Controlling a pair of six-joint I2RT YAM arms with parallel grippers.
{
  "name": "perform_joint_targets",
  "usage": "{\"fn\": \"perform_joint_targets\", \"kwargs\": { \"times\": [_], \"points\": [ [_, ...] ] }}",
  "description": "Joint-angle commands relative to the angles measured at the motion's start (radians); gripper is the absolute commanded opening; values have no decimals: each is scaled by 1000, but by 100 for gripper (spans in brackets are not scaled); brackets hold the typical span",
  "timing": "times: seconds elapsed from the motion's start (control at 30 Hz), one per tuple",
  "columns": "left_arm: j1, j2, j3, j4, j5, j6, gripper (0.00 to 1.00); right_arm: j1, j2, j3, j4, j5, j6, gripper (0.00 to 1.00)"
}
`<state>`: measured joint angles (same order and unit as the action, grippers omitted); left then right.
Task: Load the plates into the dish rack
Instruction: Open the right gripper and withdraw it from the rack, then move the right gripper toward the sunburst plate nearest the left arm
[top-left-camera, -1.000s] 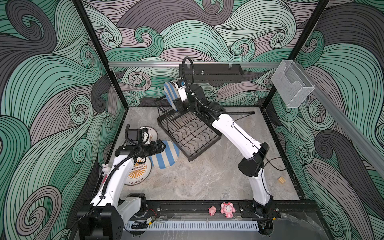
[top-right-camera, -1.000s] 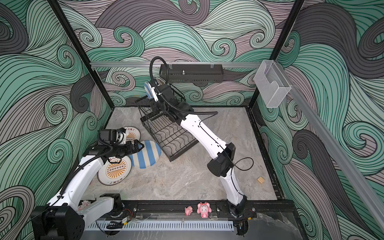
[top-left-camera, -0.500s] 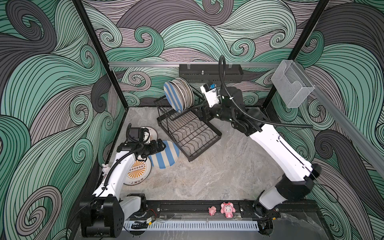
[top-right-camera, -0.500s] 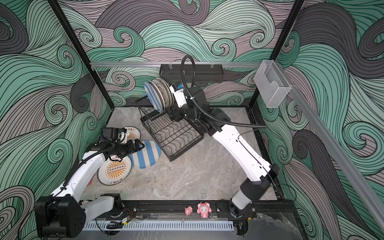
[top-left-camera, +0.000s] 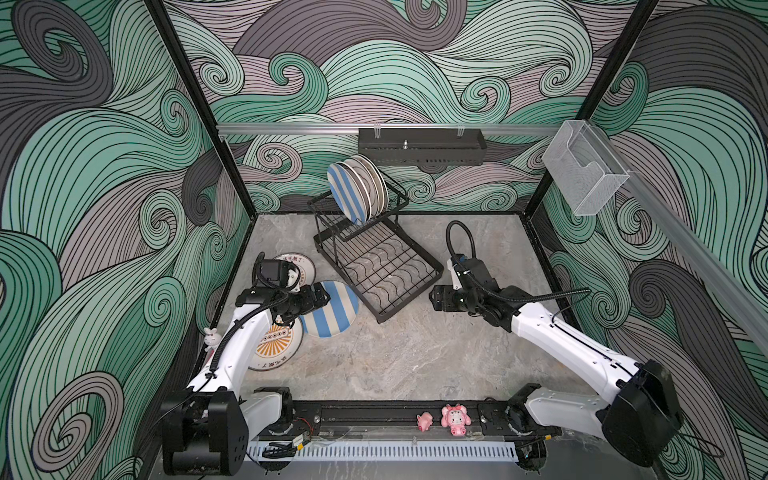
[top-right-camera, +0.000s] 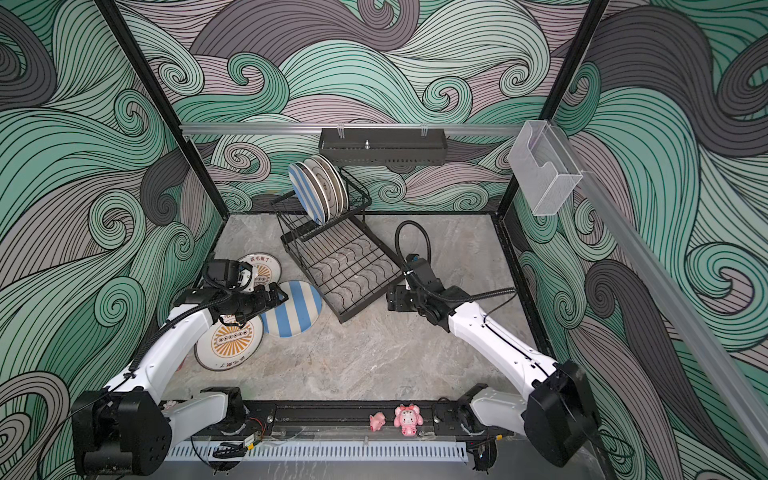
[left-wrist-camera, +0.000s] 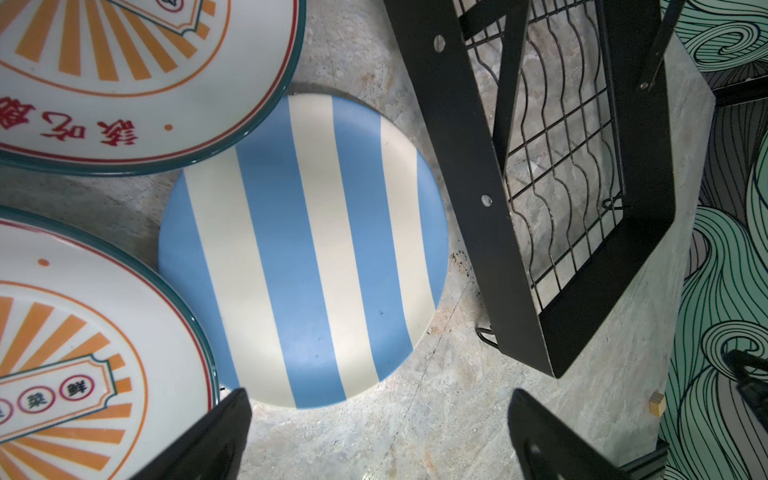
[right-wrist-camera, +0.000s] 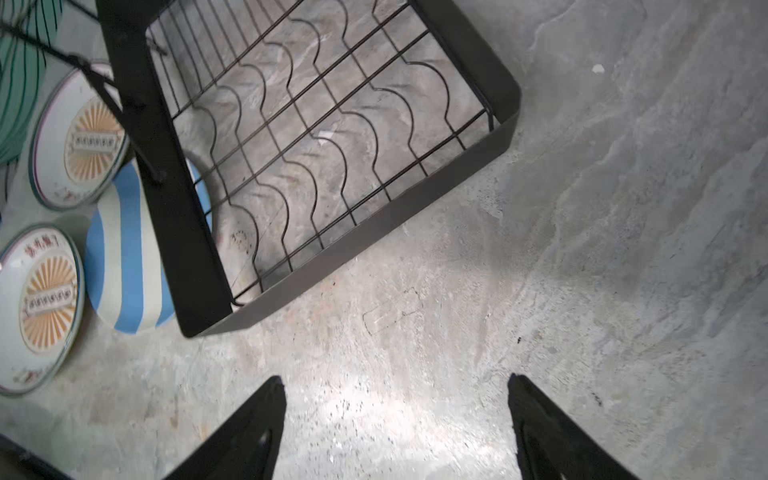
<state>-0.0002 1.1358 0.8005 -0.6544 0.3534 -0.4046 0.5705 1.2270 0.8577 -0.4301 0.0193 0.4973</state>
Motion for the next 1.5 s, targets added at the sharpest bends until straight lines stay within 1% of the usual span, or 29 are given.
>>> {"fn": "perform_joint_targets", "kwargs": {
  "times": [0.0,0.2,0.3,0.43,0.53,0.6,0.7,0.8,0.9,0.97,1.07,1.17,1.27,1.33,1.47],
  "points": [
    [5,-28,-16,16,-13,-26,99,-21,3,-37,210,1,130,86],
    [-6,-25,-61,69,-11,-70,99,-24,147,3,291,-68,152,87],
    [-16,-25,-78,84,-22,-85,98,-23,208,21,302,-62,157,88],
    [-20,-39,-94,89,-44,-92,99,-22,269,51,267,-22,141,89],
    [-21,-63,-107,83,-77,-98,99,-23,291,55,291,-25,141,88],
    [-20,-86,-112,60,-131,-101,99,-19,300,83,266,-50,123,88],
    [-20,-119,-133,62,-190,-105,99,13,276,113,204,-49,68,88],
    [-21,-111,-157,113,-182,-114,99,65,236,128,146,-47,6,88],
    [-33,-70,-140,149,-154,-112,99,86,186,101,129,-97,-4,89],
    [-64,-59,-130,182,-141,-105,99,87,141,58,139,-122,13,89],
    [-141,-58,-132,221,-167,-109,99,86,63,0,140,-129,15,87],
    [-155,-33,-136,179,-204,-150,99,86,10,-21,108,-146,-7,85],
    [-155,-24,-136,105,-287,-164,99,88,-15,-17,76,-172,-19,84],
    [-154,-32,-132,52,-342,-177,99,89,-27,-23,76,-199,-24,84],
    [-154,-58,-157,22,-390,-196,99,108,-32,-42,89,-273,-31,82]
  ]
}}
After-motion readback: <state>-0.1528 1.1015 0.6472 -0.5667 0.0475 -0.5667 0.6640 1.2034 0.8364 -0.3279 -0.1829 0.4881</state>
